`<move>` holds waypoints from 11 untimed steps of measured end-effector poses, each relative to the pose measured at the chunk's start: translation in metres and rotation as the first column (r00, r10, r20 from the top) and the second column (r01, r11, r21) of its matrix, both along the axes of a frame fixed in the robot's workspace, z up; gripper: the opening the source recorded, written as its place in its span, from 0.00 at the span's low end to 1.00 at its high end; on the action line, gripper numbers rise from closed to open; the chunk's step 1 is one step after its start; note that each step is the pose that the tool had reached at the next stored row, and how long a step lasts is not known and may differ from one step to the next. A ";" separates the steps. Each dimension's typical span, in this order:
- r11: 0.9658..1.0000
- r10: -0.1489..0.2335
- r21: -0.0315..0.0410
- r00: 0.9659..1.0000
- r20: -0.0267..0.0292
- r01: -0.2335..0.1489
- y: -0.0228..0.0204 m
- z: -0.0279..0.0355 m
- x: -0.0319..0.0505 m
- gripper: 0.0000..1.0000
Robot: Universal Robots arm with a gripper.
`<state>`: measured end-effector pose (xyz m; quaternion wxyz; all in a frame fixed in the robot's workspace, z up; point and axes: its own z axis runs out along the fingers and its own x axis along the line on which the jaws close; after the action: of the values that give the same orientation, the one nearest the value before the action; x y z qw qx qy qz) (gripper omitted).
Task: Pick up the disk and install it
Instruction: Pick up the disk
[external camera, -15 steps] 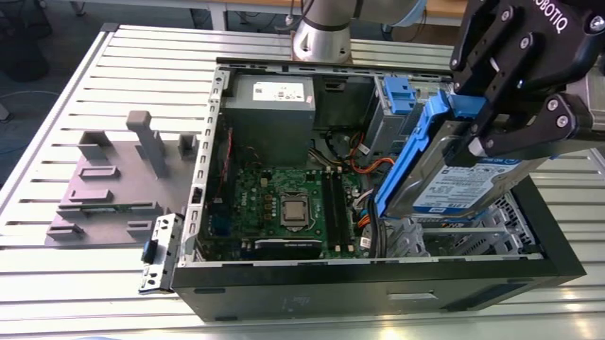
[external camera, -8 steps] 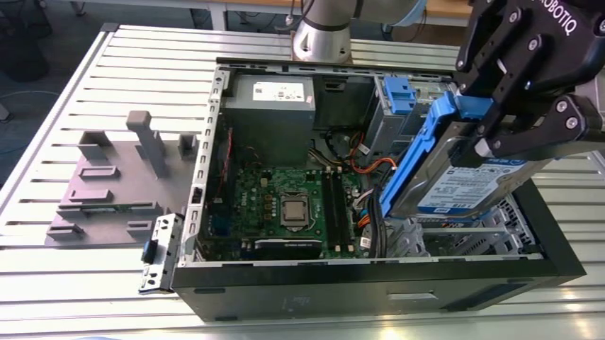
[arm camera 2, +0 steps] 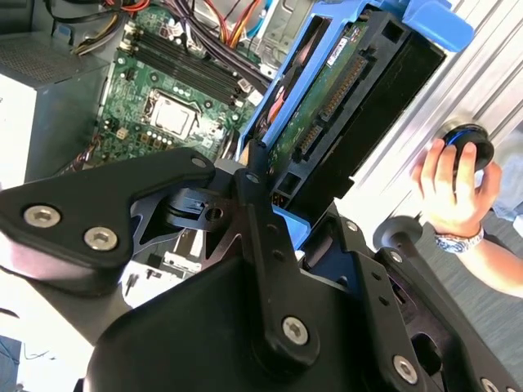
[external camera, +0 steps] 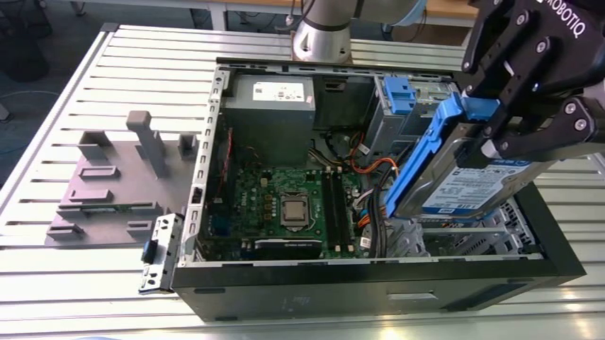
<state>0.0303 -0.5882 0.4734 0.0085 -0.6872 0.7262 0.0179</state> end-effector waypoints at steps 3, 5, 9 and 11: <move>1.000 0.000 0.000 1.000 0.000 0.000 0.0000 -0.0003 0.0017 0.36; 1.000 0.000 0.000 1.000 0.000 0.000 0.0000 -0.0006 0.0027 0.36; 1.000 0.000 0.000 1.000 0.000 0.000 0.0000 -0.0009 0.0047 0.36; 1.000 0.001 0.000 1.000 0.000 -0.001 0.0000 -0.0011 0.0054 0.36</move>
<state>0.0358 -0.5882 0.4723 0.0085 -0.6874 0.7261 0.0178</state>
